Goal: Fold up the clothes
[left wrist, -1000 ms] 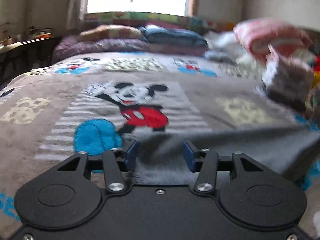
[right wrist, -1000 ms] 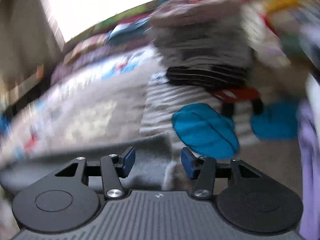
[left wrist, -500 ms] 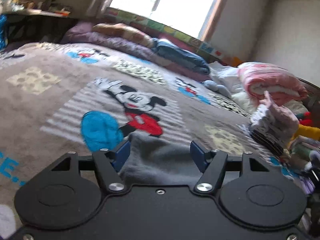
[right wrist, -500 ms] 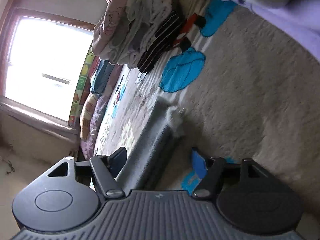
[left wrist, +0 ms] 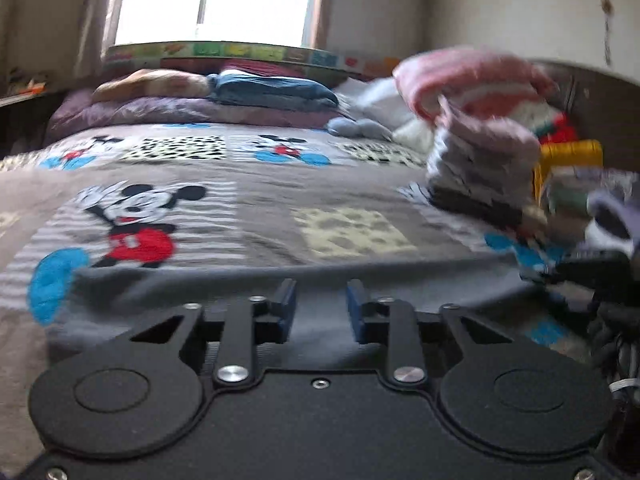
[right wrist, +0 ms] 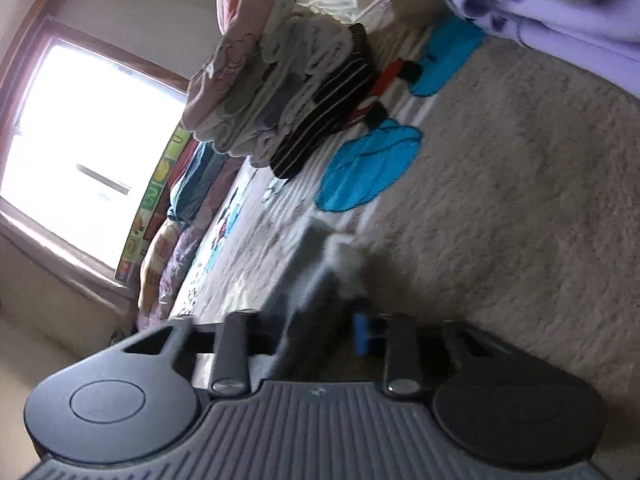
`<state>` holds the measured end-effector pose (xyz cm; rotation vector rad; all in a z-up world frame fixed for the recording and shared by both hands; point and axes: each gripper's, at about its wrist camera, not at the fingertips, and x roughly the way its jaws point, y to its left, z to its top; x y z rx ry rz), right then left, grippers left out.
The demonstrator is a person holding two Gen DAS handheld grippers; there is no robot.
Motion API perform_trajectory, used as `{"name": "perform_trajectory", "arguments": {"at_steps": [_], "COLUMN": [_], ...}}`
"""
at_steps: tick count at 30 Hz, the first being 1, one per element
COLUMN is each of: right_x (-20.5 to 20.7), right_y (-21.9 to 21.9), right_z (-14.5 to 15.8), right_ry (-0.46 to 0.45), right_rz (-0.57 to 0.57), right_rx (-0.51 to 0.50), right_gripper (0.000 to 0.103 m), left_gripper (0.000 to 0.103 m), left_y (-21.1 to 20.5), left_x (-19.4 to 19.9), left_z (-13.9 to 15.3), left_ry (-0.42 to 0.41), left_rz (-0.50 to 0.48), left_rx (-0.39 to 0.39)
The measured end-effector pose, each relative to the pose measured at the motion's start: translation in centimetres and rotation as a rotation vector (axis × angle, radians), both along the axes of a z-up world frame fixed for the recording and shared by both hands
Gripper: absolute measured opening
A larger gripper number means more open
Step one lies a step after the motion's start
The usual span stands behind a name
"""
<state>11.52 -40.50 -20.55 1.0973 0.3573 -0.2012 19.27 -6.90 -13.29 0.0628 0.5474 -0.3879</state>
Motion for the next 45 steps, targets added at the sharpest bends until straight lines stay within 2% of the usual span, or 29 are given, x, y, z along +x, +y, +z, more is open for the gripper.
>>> {"name": "perform_trajectory", "arguments": {"at_steps": [3,6,10,14,18,24,27,29,32,36,37,39,40,41,45], "right_x": [-0.1,0.0,0.4,1.4,2.3,3.6,3.9,4.0,3.1,3.1,3.1,3.3,3.4,3.5,3.5], "right_y": [-0.2,-0.1,0.6,2.4,4.8,9.2,10.3,10.3,9.9,7.6,7.1,6.3,6.2,6.3,7.3], "right_z": [-0.2,0.4,3.6,7.6,11.1,15.2,16.2,16.4,16.0,14.4,14.0,13.4,13.5,13.6,14.7], "right_ry": [-0.007,-0.024,-0.083,-0.157,-0.218,-0.304,-0.325,-0.325,-0.323,-0.299,-0.293,-0.286,-0.288,-0.29,-0.328], "right_rz": [0.0,0.016,0.066,0.139,0.207,0.309,0.328,0.327,0.31,0.263,0.248,0.232,0.238,0.246,0.295], "right_rx": [-0.006,-0.022,-0.126,-0.256,-0.373,-0.519,-0.53,-0.538,-0.525,-0.43,-0.403,-0.364,-0.363,-0.369,-0.39], "right_gripper": [0.023,0.021,0.02,0.019,0.019,0.019,0.019,0.019,0.019,0.016,0.016,0.016,0.016,0.016,0.016], "left_gripper": [0.025,0.025,0.025,0.026,0.03,0.032,0.032,0.032,0.031,0.031,0.031,0.031,0.035,0.048,0.05], "left_y": [-3.4,-4.5,-4.1,-2.9,-0.5,0.3,-1.6,-3.8,-5.5,-7.8,-7.5,-6.0,-5.0,-3.9,1.5], "left_x": [0.5,0.5,0.6,0.9,1.3,0.1,-0.1,-0.1,0.1,0.4,0.6,0.8,0.9,1.0,1.4], "left_z": [-1.7,-1.7,-2.0,-1.7,-1.2,1.1,1.9,1.6,0.2,-1.8,-1.9,-1.5,-1.0,-0.5,1.5], "left_ry": [0.04,0.015,0.007,0.03,0.104,-0.035,-0.077,-0.09,-0.066,-0.029,-0.026,-0.007,0.012,0.032,0.057], "left_rz": [-0.041,-0.045,-0.061,-0.081,-0.102,-0.029,-0.048,-0.075,-0.112,-0.161,-0.172,-0.181,-0.178,-0.175,-0.093], "left_rx": [0.101,0.167,0.163,0.09,-0.078,-0.126,-0.095,-0.005,0.101,0.239,0.226,0.15,0.096,0.038,-0.207]}}
